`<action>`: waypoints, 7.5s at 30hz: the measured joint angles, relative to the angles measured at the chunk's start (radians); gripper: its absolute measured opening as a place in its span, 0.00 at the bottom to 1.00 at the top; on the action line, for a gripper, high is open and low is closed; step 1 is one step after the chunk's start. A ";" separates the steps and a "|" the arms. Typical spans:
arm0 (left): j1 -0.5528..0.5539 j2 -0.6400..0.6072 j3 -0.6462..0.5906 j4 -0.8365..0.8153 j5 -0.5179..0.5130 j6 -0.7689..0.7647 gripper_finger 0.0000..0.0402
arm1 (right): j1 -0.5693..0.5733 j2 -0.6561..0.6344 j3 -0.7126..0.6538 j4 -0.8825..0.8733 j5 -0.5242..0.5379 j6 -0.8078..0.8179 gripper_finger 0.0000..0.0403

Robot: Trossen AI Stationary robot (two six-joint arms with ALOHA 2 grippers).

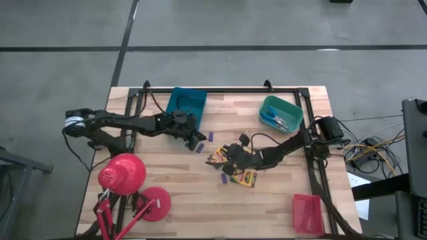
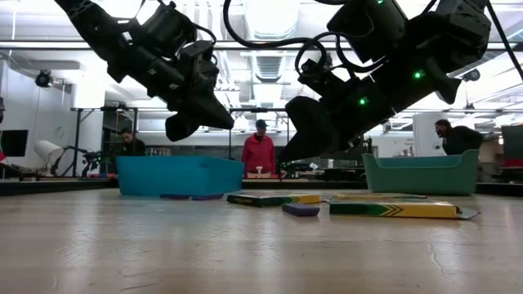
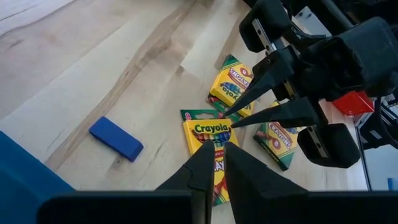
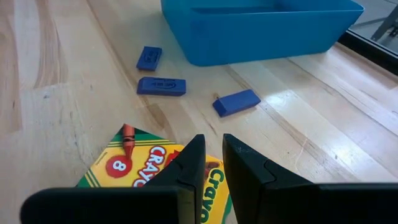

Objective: Pick & Place School Supplies
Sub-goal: Put the yellow crayon box into the blue bin

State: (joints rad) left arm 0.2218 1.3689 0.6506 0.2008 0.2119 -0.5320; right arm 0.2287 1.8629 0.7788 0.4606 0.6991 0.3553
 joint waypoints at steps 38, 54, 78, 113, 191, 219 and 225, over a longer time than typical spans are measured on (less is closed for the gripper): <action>-0.015 0.003 -0.001 -0.014 -0.013 -0.064 0.44 | 0.000 -0.001 -0.001 0.000 0.000 0.000 0.13; -0.017 0.004 0.011 -0.011 0.017 -0.244 0.44 | 0.000 -0.001 -0.001 0.000 0.000 0.000 0.13; -0.055 0.004 0.047 -0.016 0.021 -0.016 0.44 | 0.000 -0.001 -0.001 0.000 0.000 0.000 0.13; -0.529 0.085 -0.017 -0.025 -0.671 -0.755 0.44 | -0.094 -0.001 -0.001 0.012 -0.328 -0.001 0.13; -0.427 0.234 -0.010 0.072 -0.673 -0.650 0.44 | 0.104 0.242 0.318 -0.316 -0.458 0.000 0.13; -0.427 0.234 -0.010 0.073 -0.673 -0.639 0.44 | 0.155 0.187 0.369 -0.215 -0.175 -0.229 0.13; -0.427 0.234 -0.010 0.069 -0.673 -0.636 0.44 | 0.156 0.119 0.356 -0.187 -0.175 -0.250 0.13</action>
State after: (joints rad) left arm -0.2054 1.6028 0.6411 0.2697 -0.4606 -1.1677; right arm 0.3843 1.9823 1.1343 0.2740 0.5237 0.1057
